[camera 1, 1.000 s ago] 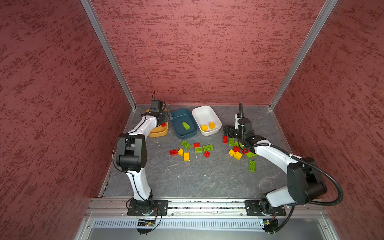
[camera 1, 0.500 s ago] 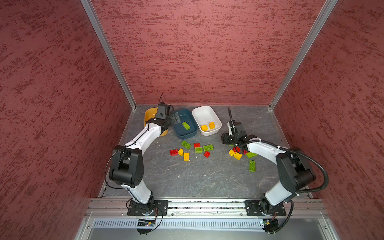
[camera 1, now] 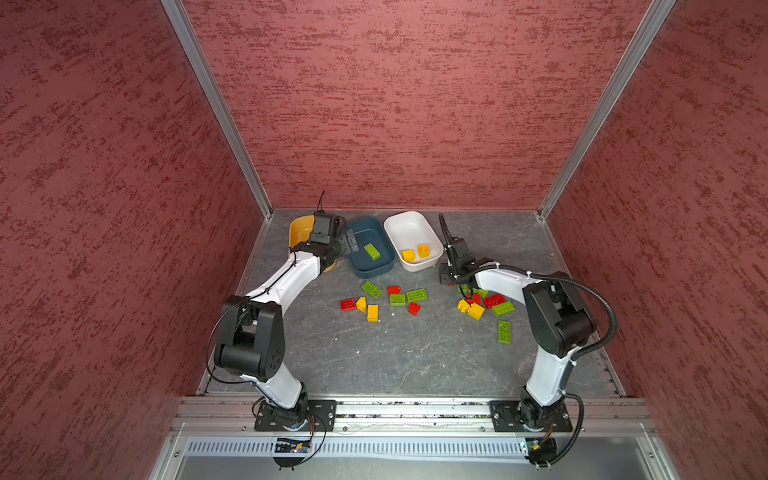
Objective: Sort the legos into containers by color
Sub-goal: 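Grasp a tall red brick beside a lime-green brick with the right gripper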
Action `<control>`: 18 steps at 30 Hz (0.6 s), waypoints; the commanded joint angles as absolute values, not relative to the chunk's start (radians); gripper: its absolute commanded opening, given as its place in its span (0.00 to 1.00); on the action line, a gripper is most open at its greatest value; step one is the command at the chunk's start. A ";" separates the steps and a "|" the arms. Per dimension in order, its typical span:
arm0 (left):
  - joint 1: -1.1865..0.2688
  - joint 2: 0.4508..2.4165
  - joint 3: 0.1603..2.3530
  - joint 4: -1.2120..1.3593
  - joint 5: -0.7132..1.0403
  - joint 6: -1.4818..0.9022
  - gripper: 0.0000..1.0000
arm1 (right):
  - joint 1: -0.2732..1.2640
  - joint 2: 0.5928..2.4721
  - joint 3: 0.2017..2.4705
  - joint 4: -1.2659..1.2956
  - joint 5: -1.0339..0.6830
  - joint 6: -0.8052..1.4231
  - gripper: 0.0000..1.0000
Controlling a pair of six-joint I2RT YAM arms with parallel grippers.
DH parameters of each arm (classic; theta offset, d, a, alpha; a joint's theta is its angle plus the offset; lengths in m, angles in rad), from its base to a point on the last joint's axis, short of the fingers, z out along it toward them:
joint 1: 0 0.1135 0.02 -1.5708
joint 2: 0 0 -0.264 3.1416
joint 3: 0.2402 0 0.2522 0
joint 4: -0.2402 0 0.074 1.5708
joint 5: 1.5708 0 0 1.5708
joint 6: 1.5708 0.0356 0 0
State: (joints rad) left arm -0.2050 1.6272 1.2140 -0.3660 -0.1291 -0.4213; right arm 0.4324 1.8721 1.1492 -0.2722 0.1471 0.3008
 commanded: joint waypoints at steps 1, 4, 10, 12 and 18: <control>-0.206 1.609 1.227 -0.368 -0.134 -0.417 0.99 | 0.443 1.888 1.173 -0.304 0.186 0.299 0.51; -0.207 1.611 1.230 -0.370 -0.124 -0.419 0.99 | 0.449 1.890 1.162 -0.306 0.188 0.305 0.49; -0.208 1.619 1.244 -0.377 -0.104 -0.417 0.99 | 0.457 1.888 1.134 -0.302 0.193 0.310 0.40; -0.212 1.622 1.257 -0.388 -0.085 -0.413 0.99 | 0.459 1.888 1.134 -0.306 0.190 0.306 0.37; -0.245 1.623 1.275 -0.406 -0.101 -0.411 0.99 | 0.465 1.856 1.093 -0.266 0.175 0.277 0.32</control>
